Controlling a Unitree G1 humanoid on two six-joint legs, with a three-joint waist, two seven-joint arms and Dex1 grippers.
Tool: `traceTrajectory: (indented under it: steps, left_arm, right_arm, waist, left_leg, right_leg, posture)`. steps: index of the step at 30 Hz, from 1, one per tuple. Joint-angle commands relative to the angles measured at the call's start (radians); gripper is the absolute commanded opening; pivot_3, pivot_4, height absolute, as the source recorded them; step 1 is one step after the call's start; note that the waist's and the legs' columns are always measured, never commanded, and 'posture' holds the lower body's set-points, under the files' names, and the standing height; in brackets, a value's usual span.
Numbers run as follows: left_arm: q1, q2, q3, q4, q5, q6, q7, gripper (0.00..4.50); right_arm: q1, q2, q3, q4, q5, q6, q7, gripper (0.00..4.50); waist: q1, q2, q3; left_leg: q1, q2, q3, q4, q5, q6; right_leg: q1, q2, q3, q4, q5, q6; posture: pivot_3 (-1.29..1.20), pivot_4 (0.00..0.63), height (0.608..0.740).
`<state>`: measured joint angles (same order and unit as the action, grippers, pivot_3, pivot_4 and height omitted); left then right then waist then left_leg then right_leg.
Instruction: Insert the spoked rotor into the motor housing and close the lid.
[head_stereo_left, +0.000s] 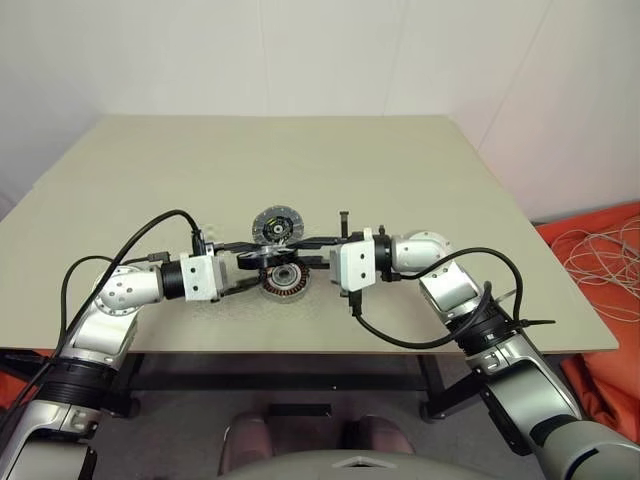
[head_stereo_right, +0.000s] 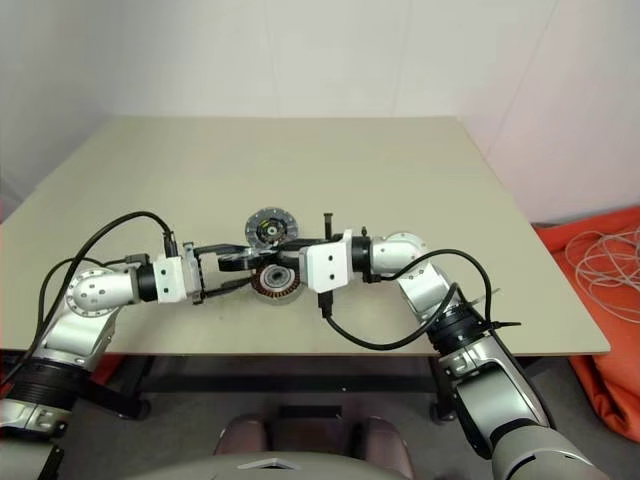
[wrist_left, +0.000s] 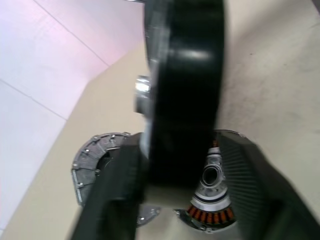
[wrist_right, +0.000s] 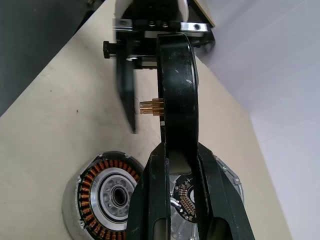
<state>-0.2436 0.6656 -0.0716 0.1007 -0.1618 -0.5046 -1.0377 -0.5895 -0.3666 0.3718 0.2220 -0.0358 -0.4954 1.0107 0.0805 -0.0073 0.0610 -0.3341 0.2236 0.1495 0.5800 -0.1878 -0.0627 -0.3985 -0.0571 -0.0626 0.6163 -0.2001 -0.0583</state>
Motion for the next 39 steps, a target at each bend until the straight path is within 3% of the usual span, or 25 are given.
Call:
traceTrajectory:
  steps: [1, 3, 8, 15, 16, 20, 26, 34, 39]
  left_arm:
    - [-0.015, -0.011, -0.021, -0.032, -0.01, -0.021, -0.009, 1.08]
    - [-0.019, -0.014, -0.021, -0.03, -0.008, -0.028, -0.007, 0.43]
    - [-0.027, -0.017, -0.021, -0.025, -0.007, -0.036, -0.005, 0.43]
    - [-0.049, -0.029, -0.032, -0.025, -0.006, -0.047, -0.005, 0.43]
    - [-0.05, -0.03, -0.034, -0.025, -0.005, -0.047, -0.005, 0.43]
    - [-0.056, -0.031, -0.038, -0.025, -0.003, -0.058, -0.006, 0.43]
    - [-0.073, -0.031, -0.031, -0.019, 0.014, -0.108, 0.011, 0.43]
    - [-0.111, -0.016, -0.008, 0.062, 0.13, -0.228, 0.109, 0.43]
    - [-0.153, -0.004, 0.006, 0.139, 0.296, -0.335, 0.244, 0.43]
  right_arm:
    - [-0.025, 0.008, -0.019, -0.03, 0.032, 0.014, -0.012, 0.3]
    - [-0.024, 0.006, -0.02, -0.033, 0.037, 0.056, -0.005, 0.3]
    - [-0.029, -0.007, -0.02, -0.036, 0.028, 0.086, -0.005, 0.3]
    - [-0.036, -0.003, -0.052, -0.046, 0.142, 0.21, 0.052, 0.3]
    - [-0.039, 0.0, -0.058, -0.05, 0.16, 0.247, 0.058, 1.05]
    - [-0.051, 0.0, -0.063, -0.065, 0.18, 0.322, 0.067, 2.31]
    - [-0.054, -0.007, -0.061, -0.038, 0.131, 0.261, 0.043, 4.49]
    - [-0.04, -0.112, -0.058, 0.068, 0.058, 0.156, 0.07, 4.5]
    - [-0.033, -0.148, -0.077, 0.105, 0.057, 0.14, 0.071, 4.5]
  waist:
    - [0.0, 0.0, 0.0]
    - [-0.001, 0.0, 0.0]
    - [-0.001, 0.0, 0.0]
    - [-0.001, 0.0, 0.0]
    - [0.0, 0.0, 0.0]
    - [0.0, 0.0, 0.0]
    - [0.002, 0.0, 0.0]
    - [0.013, 0.0, 0.0]
    - [0.013, 0.0, 0.0]
  left_leg:
    - [0.0, 0.0, 0.0, 0.0, 0.0, 0.0]
    - [0.0, 0.0, 0.0, 0.0, 0.0, 0.0]
    - [0.0, 0.0, 0.0, 0.0, 0.0, 0.0]
    - [0.0, 0.0, 0.0, 0.0, 0.0, 0.0]
    - [0.0, 0.0, 0.0, 0.0, 0.0, 0.0]
    - [0.0, 0.0, 0.0, 0.0, 0.0, 0.0]
    - [-0.001, 0.0, 0.0, 0.0, 0.0, 0.0]
    - [-0.001, 0.0, 0.0, 0.001, 0.0, 0.0]
    - [-0.001, 0.0, 0.0, 0.001, 0.0, 0.0]
  right_leg:
    - [0.0, 0.0, 0.0, 0.0, 0.0, 0.0]
    - [0.0, 0.0, 0.0, 0.0, 0.0, 0.0]
    - [0.0, 0.0, 0.0, 0.0, 0.0, 0.0]
    - [0.0, 0.0, 0.0, 0.0, 0.0, 0.0]
    - [0.0, 0.0, 0.0, 0.0, 0.0, 0.0]
    - [0.0, 0.0, 0.0, 0.0, 0.0, 0.0]
    - [-0.001, 0.0, 0.0, 0.0, 0.0, 0.0]
    - [-0.001, 0.0, 0.0, 0.0, 0.0, 0.0]
    - [-0.002, 0.0, 0.0, 0.001, 0.0, 0.0]
  posture:
    - [0.0, 0.0, 0.74]
    - [0.0, 0.0, 0.74]
    - [0.0, 0.0, 0.74]
    - [0.0, 0.0, 0.74]
    - [0.0, 0.0, 0.74]
    - [0.0, 0.0, 0.74]
    - [0.0, 0.0, 0.74]
    - [0.0, 0.0, 0.74]
    - [0.0, 0.0, 0.74]
